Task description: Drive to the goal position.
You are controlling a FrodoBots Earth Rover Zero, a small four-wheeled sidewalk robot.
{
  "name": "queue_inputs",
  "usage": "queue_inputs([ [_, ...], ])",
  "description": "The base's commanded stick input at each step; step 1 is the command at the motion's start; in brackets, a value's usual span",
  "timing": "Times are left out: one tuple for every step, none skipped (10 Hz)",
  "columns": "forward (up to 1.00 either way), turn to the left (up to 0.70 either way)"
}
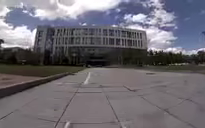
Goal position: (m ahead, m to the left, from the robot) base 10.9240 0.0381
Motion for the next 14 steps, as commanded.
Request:
queue_inputs([
  [0.70, 0.00],
  [0.70, 0.00],
  [0.70, 0.00],
  [0.70, 0.00],
  [0.70, 0.00],
  [0.70, 0.00],
  [0.70, 0.00],
  [0.70, 0.00],
  [0.70, 0.00],
  [0.70, 0.00],
  [0.70, 0.00],
  [0.70, 0.00],
  [0.70, 0.00],
  [0.70, 0.00],
])
